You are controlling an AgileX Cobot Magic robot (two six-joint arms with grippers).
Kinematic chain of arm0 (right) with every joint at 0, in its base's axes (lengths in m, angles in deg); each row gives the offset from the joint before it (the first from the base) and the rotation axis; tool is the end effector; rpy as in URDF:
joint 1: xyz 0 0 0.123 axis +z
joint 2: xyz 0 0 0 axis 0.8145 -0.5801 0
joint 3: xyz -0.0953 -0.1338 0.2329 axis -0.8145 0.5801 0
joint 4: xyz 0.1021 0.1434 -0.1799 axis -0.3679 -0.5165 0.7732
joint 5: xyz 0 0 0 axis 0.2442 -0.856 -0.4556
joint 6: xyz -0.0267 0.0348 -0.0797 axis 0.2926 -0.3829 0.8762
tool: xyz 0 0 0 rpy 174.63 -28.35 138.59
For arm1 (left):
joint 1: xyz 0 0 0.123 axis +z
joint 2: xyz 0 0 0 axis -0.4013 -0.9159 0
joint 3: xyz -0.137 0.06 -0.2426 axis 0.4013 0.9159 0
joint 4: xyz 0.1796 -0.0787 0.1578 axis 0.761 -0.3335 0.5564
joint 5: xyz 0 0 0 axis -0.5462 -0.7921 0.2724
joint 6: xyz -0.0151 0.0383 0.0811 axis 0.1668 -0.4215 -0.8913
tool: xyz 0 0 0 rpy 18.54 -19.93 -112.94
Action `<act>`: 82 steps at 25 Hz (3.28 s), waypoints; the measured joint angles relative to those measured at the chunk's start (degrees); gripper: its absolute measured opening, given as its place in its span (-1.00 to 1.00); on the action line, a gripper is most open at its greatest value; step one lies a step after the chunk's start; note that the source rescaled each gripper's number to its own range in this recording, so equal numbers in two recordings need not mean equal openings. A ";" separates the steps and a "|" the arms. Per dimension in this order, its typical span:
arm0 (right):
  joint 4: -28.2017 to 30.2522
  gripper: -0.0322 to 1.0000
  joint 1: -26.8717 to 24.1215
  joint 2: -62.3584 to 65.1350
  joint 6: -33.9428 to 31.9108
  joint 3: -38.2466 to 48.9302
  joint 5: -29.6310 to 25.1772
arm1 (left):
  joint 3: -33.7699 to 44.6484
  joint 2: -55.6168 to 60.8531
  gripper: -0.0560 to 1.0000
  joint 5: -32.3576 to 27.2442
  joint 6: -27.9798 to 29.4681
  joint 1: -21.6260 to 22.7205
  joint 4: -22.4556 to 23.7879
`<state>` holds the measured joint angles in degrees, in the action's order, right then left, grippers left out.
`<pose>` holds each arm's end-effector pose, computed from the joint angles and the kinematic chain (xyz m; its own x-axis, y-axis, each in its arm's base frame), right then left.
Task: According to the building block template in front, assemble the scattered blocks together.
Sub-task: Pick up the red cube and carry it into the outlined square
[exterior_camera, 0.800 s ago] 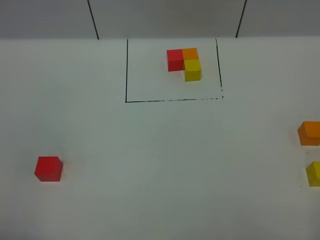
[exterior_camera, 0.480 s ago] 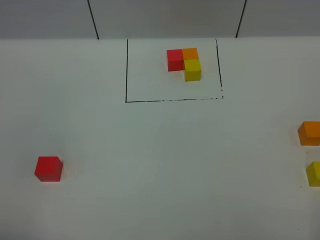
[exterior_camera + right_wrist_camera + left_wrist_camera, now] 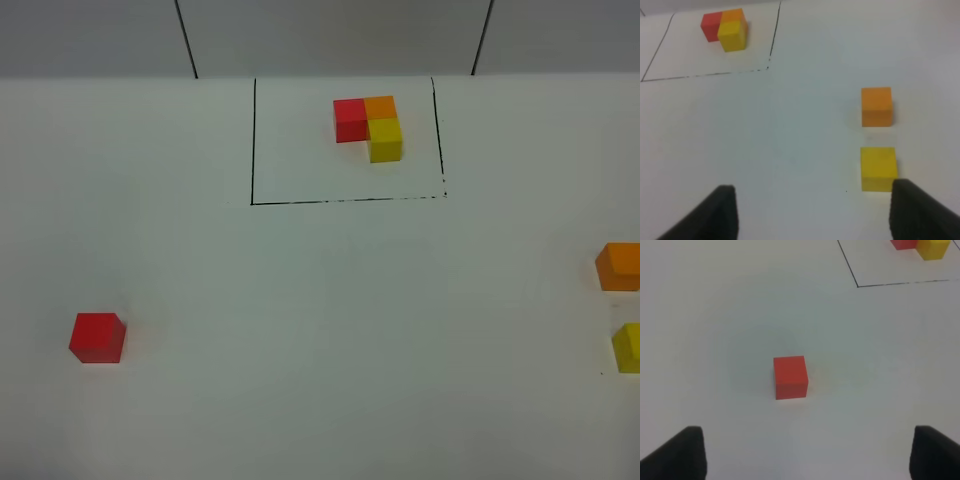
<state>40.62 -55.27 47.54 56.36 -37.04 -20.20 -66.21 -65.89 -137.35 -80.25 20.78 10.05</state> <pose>-0.0054 0.0074 0.2774 -0.4426 0.1348 -0.8865 -0.0020 0.9885 0.1513 -0.0071 -0.0122 0.2796 -0.4465 -0.0195 -0.8946 0.1545 0.9831 -0.0985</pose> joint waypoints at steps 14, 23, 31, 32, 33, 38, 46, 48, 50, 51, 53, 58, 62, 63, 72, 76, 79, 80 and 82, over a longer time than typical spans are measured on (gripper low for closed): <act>0.00 -0.25 0.00 0.00 0.00 0.00 0.00 | -11.64 -25.10 0.57 -8.09 3.28 0.00 -0.41; 0.00 -0.25 0.00 0.00 0.00 0.00 0.00 | -13.90 -48.16 0.57 -6.37 3.87 0.00 -1.54; 0.00 -0.25 0.00 0.00 0.00 0.00 0.00 | -14.18 -65.74 0.56 3.21 3.92 0.00 5.98; 0.00 -0.25 0.00 0.00 0.00 0.00 0.00 | -14.18 -67.75 0.56 4.98 3.96 0.00 5.83; 0.00 -0.25 0.00 0.00 0.00 0.00 0.00 | -14.18 -69.61 0.56 6.81 3.89 0.00 5.38; 0.00 -0.25 0.00 0.00 0.00 0.00 0.00 | -14.22 -77.08 0.56 13.63 2.07 -2.22 3.58; 0.00 -0.25 0.00 0.00 0.00 0.00 0.00 | -14.22 -84.93 0.56 17.68 4.86 -5.11 3.45; 0.00 -0.25 0.00 0.00 0.00 0.00 0.00 | -14.02 -85.71 0.56 19.12 5.21 -5.11 3.64; 0.00 -0.25 0.00 0.00 0.00 0.00 0.00 | -13.85 -86.33 0.56 20.28 5.65 -5.11 3.64; 0.00 -0.25 0.00 0.00 0.00 0.00 0.00 | -13.85 -86.71 0.56 20.92 5.90 -5.19 3.64; 0.00 -0.25 0.00 0.00 0.00 0.00 0.00 | -13.85 -87.55 0.56 22.39 6.17 -5.55 3.36; 0.00 -0.25 0.00 0.00 0.00 0.00 0.00 | -13.85 -90.87 0.56 23.89 6.23 -5.68 2.64; 0.00 -0.25 0.00 0.00 0.00 0.00 0.00 | -13.85 -93.56 0.55 24.92 6.28 -5.68 2.64; 0.00 -0.25 0.00 0.00 0.00 0.00 0.00 | -13.85 -94.11 0.55 25.40 6.28 -5.68 2.64; 0.00 -0.25 0.00 0.00 0.00 0.00 0.00 | -13.81 -97.91 0.53 29.63 6.28 -5.68 2.64; 0.00 -0.25 0.00 0.00 0.00 0.00 0.00 | -13.81 -98.86 0.53 29.63 6.33 -5.68 2.64; 0.00 -0.25 0.00 0.00 0.00 0.00 0.00 | -13.79 -98.90 0.53 29.63 6.29 -5.68 2.60; 0.00 -0.25 0.00 0.00 0.00 0.00 0.00 | -13.79 -98.90 0.52 29.46 6.29 -5.68 2.60; 0.00 -0.25 0.00 0.00 0.00 0.00 0.00 | -13.79 -98.90 0.48 28.90 6.29 -5.68 2.60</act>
<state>40.62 -55.27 47.54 56.36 -37.04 -20.20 -80.01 -164.79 -108.45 -73.96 15.09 12.64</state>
